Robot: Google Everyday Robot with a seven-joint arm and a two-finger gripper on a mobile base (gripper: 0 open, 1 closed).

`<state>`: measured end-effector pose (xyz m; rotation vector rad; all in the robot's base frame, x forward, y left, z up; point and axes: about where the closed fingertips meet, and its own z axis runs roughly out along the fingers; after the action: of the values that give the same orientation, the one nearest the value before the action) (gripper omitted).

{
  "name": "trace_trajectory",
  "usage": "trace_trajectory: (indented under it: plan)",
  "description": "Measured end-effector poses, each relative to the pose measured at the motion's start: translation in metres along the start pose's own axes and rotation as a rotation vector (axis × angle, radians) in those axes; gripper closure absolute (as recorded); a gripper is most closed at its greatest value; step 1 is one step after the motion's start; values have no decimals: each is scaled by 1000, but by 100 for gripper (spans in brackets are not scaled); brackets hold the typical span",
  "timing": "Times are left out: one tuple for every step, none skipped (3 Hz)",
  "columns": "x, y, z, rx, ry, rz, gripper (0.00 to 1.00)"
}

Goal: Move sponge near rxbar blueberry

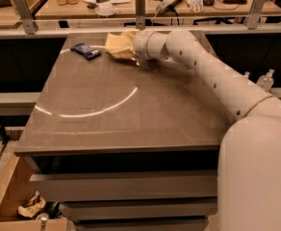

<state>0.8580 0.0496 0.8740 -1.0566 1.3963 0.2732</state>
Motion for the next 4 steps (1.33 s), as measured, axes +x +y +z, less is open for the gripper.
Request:
trace_trajectory:
  plan:
    - [-4,12,26,-77,-28,19,35]
    - [-12,25,39,-139,-44,36,12]
    - [-24,29,30,-153,-22,28,0]
    - [-48,23,-1,-96,3,-10,0]
